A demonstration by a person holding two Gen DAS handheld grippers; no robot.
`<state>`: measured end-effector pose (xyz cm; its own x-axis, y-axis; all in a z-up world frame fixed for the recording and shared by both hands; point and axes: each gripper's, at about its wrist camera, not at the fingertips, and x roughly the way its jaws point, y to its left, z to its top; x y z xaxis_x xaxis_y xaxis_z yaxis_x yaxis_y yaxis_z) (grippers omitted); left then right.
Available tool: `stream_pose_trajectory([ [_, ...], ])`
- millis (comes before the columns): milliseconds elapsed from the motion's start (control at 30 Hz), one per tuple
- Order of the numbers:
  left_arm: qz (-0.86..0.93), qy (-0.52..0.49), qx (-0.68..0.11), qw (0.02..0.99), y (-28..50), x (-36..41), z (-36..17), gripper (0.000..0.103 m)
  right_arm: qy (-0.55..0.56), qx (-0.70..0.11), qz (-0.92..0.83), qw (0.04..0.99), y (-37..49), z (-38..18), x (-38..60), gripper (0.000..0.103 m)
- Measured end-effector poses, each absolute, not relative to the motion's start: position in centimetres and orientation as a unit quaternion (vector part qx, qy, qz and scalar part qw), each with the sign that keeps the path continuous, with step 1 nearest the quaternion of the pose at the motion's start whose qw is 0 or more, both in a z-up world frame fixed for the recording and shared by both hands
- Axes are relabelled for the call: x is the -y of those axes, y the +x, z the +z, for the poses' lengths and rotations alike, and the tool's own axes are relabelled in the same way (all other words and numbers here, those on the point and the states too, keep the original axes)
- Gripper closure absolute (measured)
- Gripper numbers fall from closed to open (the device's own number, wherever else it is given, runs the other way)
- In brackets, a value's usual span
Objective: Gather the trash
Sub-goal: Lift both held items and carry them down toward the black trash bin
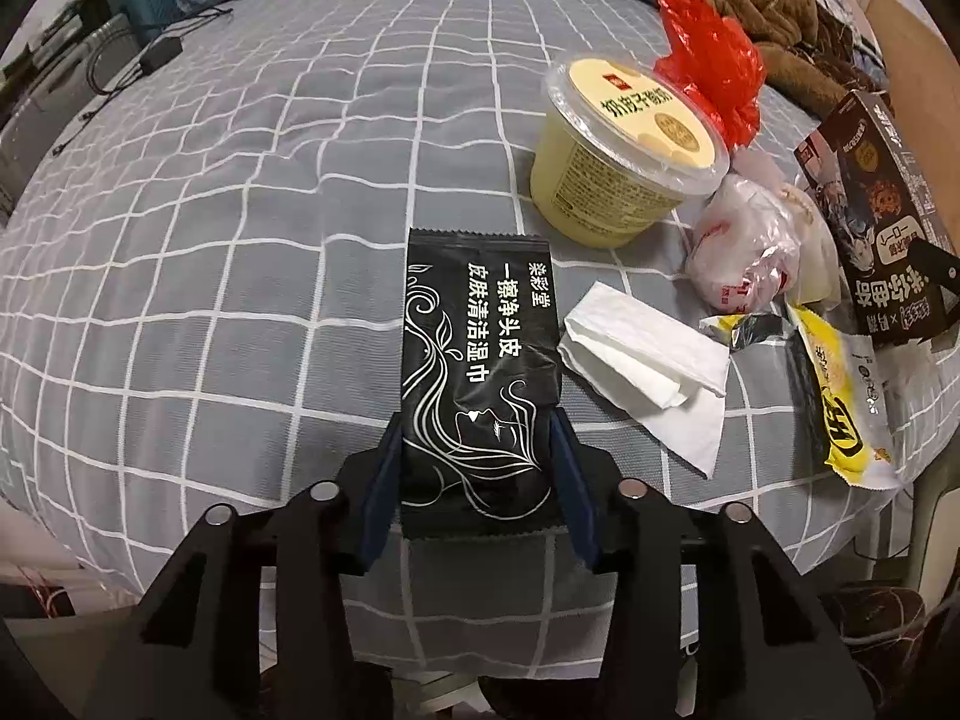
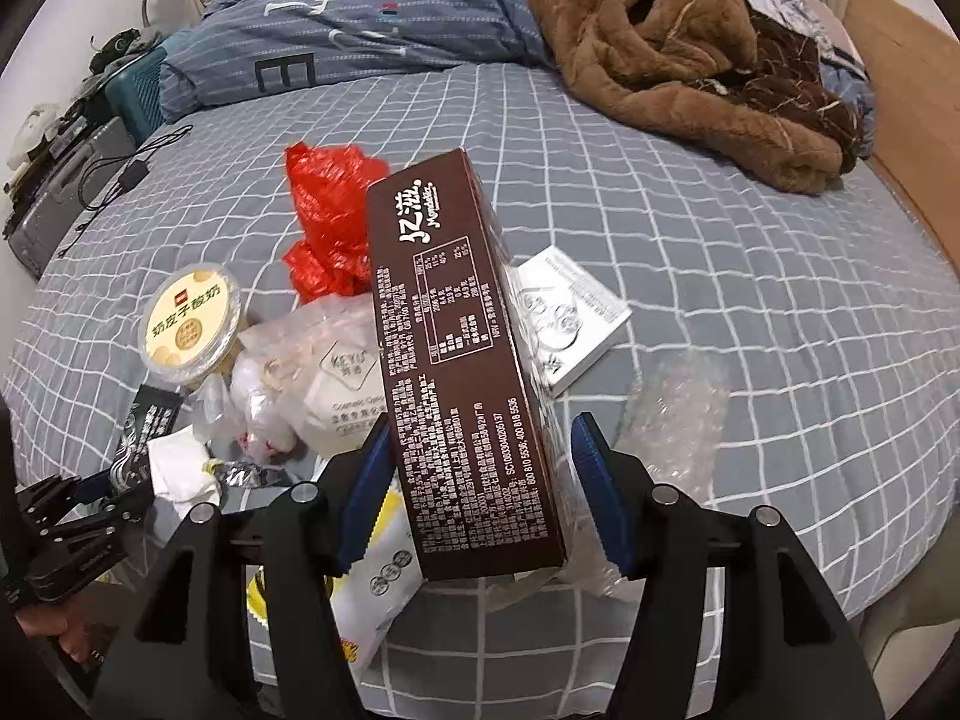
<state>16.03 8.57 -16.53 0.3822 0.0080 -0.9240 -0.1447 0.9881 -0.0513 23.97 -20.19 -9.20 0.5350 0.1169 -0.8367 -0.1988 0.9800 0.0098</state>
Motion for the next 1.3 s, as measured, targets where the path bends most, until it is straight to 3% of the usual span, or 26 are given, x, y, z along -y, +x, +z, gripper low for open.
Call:
stream_pose_trajectory([
  [100, 0.047, -0.059, -0.551, 0.831, 15.9, -8.6, -16.2, 0.064, -0.043, -0.476, 0.081, 0.875, 24.4, -9.0, 20.3, 0.046],
  [133, 0.048, -0.059, -0.55, 0.831, 15.9, -8.5, -16.1, 0.066, -0.038, -0.481, 0.086, 0.872, 24.5, -9.2, 20.3, 0.054],
  [167, 0.049, -0.06, -0.549, 0.832, 15.8, -8.6, -16.0, 0.069, -0.034, -0.484, 0.086, 0.87, 24.6, -9.2, 20.4, 0.055],
  [367, 0.052, -0.067, -0.541, 0.837, 15.1, -8.7, -15.1, 0.077, -0.02, -0.469, 0.09, 0.878, 24.1, -8.4, 20.9, 0.057],
  [1300, 0.047, -0.08, -0.483, 0.87, 10.6, -6.9, -7.6, 0.077, 0.011, -0.398, 0.129, 0.908, 18.0, -1.5, 22.5, 0.057],
])
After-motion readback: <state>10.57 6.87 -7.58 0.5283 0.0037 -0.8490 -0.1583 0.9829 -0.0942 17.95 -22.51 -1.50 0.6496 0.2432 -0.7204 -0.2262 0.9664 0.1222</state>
